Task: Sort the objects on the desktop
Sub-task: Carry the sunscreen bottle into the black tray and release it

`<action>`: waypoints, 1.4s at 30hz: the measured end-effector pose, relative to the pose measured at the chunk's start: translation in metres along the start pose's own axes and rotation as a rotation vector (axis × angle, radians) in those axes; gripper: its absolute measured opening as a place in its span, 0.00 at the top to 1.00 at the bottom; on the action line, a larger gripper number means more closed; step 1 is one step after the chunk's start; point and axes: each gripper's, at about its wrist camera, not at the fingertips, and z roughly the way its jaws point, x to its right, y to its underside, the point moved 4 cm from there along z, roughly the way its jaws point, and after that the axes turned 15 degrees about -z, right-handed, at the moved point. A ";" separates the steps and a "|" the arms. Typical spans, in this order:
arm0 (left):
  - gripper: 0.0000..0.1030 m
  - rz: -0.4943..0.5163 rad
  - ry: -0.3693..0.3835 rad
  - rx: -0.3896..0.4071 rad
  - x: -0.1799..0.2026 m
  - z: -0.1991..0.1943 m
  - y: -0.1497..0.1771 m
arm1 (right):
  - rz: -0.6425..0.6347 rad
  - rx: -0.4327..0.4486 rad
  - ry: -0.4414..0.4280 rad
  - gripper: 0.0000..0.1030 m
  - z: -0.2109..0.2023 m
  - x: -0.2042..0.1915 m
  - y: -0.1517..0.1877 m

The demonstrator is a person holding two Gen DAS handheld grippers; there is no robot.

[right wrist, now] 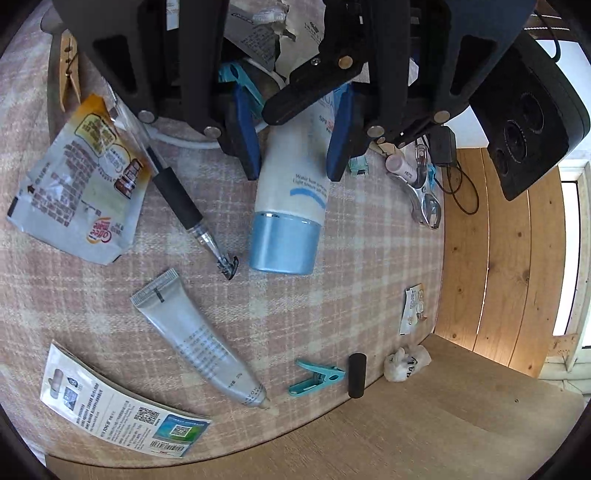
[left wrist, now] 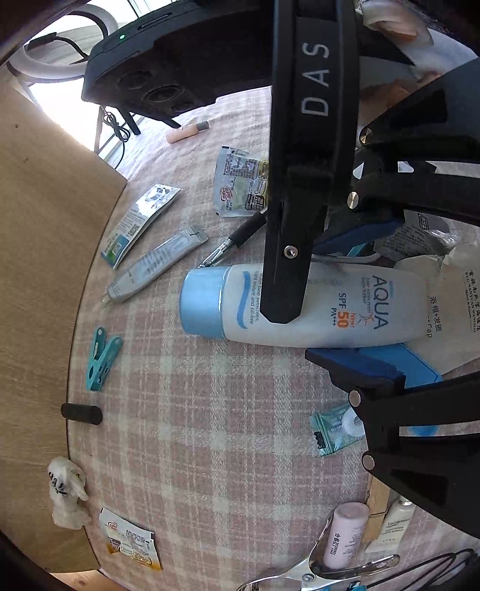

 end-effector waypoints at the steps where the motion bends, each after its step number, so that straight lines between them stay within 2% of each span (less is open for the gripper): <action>1: 0.53 -0.003 0.004 0.005 0.001 -0.002 0.001 | -0.002 0.004 -0.002 0.64 -0.002 -0.001 0.001; 3: 0.57 -0.010 0.011 0.024 0.005 -0.010 0.003 | -0.004 0.016 -0.012 0.64 -0.009 -0.003 0.004; 10: 0.58 0.049 0.052 0.062 0.033 -0.044 0.020 | -0.023 0.087 -0.019 0.65 -0.053 -0.017 0.020; 19: 0.58 0.197 0.108 0.069 0.102 -0.077 0.072 | 0.000 0.225 -0.007 0.65 -0.136 -0.017 0.085; 26: 0.58 0.381 0.160 -0.001 0.180 -0.067 0.137 | 0.114 0.359 0.040 0.65 -0.207 0.019 0.168; 36: 0.58 0.659 0.257 -0.192 0.300 -0.024 0.253 | 0.417 0.552 0.141 0.65 -0.297 0.103 0.314; 42: 0.59 0.787 0.286 -0.311 0.351 0.005 0.315 | 0.587 0.647 0.196 0.65 -0.326 0.135 0.398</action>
